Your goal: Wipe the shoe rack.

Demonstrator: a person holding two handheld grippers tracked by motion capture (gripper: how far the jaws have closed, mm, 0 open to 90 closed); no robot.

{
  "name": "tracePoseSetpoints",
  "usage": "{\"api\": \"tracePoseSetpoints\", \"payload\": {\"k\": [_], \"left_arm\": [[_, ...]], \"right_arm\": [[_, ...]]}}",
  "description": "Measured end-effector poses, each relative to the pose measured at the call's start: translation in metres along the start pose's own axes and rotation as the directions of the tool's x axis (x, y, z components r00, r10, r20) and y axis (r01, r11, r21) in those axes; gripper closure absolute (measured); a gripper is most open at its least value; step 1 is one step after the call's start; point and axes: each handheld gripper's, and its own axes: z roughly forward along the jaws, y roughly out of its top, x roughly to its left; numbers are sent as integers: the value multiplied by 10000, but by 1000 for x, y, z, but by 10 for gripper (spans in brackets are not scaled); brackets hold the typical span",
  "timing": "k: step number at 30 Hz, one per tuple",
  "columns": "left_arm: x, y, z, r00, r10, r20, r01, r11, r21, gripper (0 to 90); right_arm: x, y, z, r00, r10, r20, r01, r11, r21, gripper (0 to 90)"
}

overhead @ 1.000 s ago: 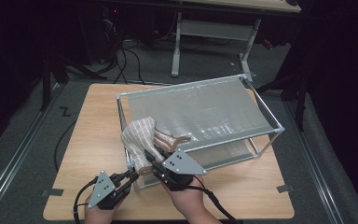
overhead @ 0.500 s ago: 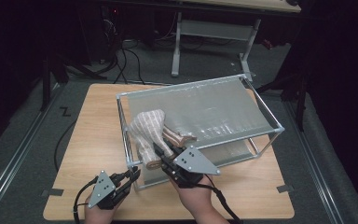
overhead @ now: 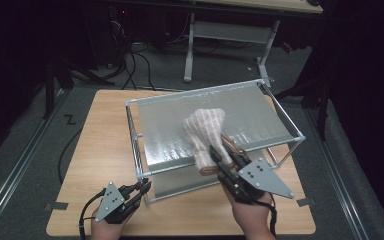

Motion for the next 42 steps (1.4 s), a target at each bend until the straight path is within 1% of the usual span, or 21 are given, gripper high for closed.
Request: {"api": "tracePoseSetpoints", "payload": {"k": [4,6,9,12,14,17,20,22,24,26,27,28,29,31,33,35,38,39,40,41,42], "left_arm": [[0,0,1,10000,-8,-11,8,10000,3,800],[-1,0,1,10000,-2,-14,2,10000,10,800],[-1,0,1,10000,10,-19,-10,10000,19,800],[-1,0,2,10000,9,-23,-9,10000,18,800],[-1,1,2,10000,17,-36,-17,10000,33,800],[-1,1,2,10000,-2,-52,2,10000,15,800],[0,1,3,10000,-27,-57,27,10000,20,800],[0,1,3,10000,-34,-49,34,10000,34,800],[1,1,3,10000,-88,-35,88,10000,34,801],[3,2,3,9999,-131,-34,131,9999,44,803],[3,2,2,9999,-110,-63,111,9999,54,803],[4,3,1,9999,-96,-109,97,9999,88,802],[5,3,0,9999,-91,-135,92,9999,88,802],[9,4,-4,9997,-106,-228,109,9999,105,801],[13,5,-8,9993,-111,-362,119,9997,228,801],[16,6,-12,9989,-66,-464,82,9994,339,801],[18,5,-17,9984,93,-557,-66,9988,489,798],[20,4,-20,9979,136,-639,-102,9985,543,797],[22,4,-23,9974,133,-702,-95,9985,546,797],[23,3,-25,9970,118,-771,-76,9985,545,797],[25,3,-27,9966,119,-818,-74,9985,542,797]], "right_arm": [[-15,-2,-25,9986,-97,511,91,9999,122,723],[-22,-7,-42,9967,-161,797,142,9996,235,723],[-31,-17,-64,9919,-241,1243,172,9983,563,723],[-40,-32,-83,9863,-98,1648,-50,9960,887,723],[-45,-42,-90,9828,47,1844,-255,9935,1109,723],[-51,-62,-98,9770,134,2126,-480,9862,1584,723],[-56,-87,-97,9738,272,2259,-793,9712,2249,723],[-59,-105,-93,9713,235,2367,-901,9573,2748,723],[-64,-125,-86,9700,431,2392,-1225,9367,3279,723],[-67,-141,-80,9695,486,2402,-1396,9151,3784,723],[-70,-152,-74,9703,489,2368,-1474,8959,4190,722],[-71,-159,-71,9703,469,2372,-1512,8832,4439,721],[-72,-165,-69,9702,486,2374,-1575,8711,4651,720],[-75,-174,-67,9681,689,2408,-1835,8494,4948,717],[-76,-182,-65,9672,784,2415,-1979,8289,5232,713],[-76,-189,-63,9658,907,2429,-2123,8141,5405,698],[-75,-194,-60,9647,1033,2422,-2247,8026,5526,652],[-75,-195,-59,9643,1163,2380,-2340,7947,5601,621],[-74,-198,-56,9631,1301,2357,-2455,7839,5703,568],[-74,-200,-55,9618,1446,2323,-2551,7809,5702,518],[-73,-202,-53,9624,1525,2248,-2568,7812,5691,493]]}}
